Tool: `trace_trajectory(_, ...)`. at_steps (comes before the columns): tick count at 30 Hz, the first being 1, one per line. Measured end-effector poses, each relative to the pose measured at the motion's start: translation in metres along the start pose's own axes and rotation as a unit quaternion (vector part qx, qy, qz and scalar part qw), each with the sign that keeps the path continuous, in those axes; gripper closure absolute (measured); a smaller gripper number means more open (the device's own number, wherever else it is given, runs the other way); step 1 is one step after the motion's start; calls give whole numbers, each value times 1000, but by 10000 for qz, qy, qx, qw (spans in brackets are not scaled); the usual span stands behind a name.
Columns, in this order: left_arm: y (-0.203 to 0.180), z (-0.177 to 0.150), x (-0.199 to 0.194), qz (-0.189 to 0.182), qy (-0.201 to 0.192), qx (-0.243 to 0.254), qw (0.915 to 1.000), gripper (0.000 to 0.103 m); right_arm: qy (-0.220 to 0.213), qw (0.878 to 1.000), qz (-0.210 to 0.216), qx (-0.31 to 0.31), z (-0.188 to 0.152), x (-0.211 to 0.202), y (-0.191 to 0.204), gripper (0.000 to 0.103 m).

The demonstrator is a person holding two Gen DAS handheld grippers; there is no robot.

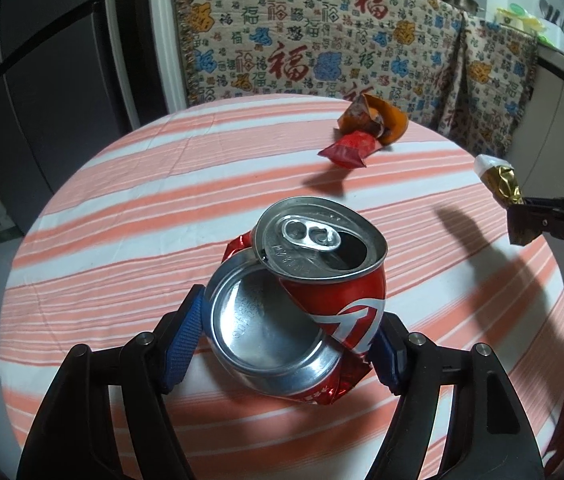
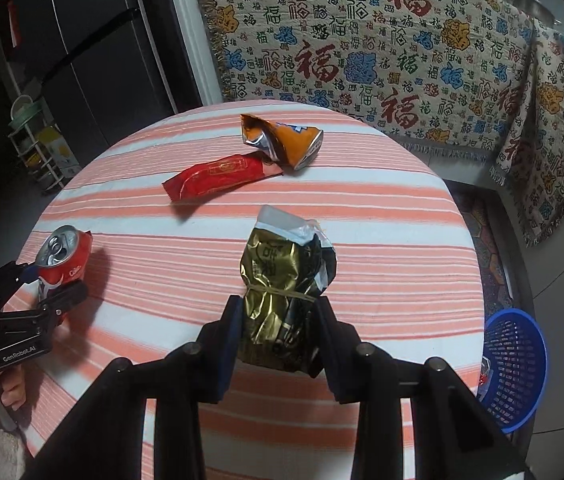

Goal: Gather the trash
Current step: 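Carry both items over the blue wastebasket and open both tools to drop them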

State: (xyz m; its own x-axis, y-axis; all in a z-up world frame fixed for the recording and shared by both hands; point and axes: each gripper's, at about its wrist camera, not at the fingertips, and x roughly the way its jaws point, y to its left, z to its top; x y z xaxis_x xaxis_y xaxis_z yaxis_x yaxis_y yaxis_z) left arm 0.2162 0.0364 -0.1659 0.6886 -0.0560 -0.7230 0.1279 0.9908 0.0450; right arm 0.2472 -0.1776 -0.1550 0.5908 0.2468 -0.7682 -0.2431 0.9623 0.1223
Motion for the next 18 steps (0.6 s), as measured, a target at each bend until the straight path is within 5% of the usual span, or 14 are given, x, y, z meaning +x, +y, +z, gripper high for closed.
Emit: trace_trajectory(18, -29, 7, -10, -270, -140, 201, 9993, 29, 23, 10000, 74, 31, -19, -17, -15, 67)
